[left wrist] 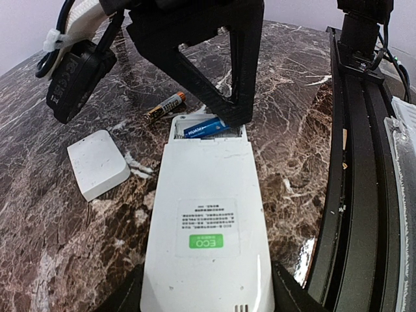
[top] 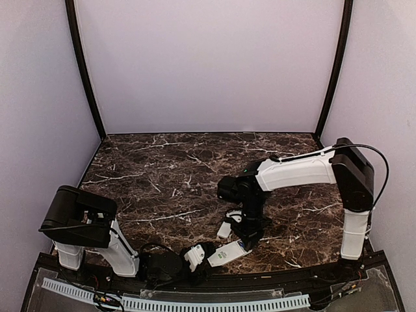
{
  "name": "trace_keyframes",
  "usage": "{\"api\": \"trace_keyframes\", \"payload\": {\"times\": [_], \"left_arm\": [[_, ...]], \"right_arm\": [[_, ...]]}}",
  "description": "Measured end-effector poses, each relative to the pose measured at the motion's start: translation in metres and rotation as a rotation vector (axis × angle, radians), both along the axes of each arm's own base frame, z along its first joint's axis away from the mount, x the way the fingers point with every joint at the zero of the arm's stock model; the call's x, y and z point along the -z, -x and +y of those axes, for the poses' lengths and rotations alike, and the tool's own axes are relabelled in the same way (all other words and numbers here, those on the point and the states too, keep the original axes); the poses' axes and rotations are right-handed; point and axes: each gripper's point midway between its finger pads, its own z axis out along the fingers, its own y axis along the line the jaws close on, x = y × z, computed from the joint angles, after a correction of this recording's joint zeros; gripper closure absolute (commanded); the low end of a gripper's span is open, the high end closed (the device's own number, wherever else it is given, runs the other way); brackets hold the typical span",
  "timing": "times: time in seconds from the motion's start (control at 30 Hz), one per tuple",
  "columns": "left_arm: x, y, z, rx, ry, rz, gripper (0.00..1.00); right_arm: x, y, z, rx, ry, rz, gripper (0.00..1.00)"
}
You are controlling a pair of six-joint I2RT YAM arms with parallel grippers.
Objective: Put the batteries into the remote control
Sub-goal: Load the battery into the battery compartment.
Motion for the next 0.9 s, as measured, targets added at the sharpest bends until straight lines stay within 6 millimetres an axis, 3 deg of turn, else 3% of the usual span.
{"api": "trace_keyframes", "payload": {"times": [0.9], "left_arm": [[0.0000,-0.0001,0.0001,-0.001,0.000,-0.001,1.00]], "right_arm": [[0.0101,-0.0091,0.0081,0.056,0.005,-0.039,0.98]]}}
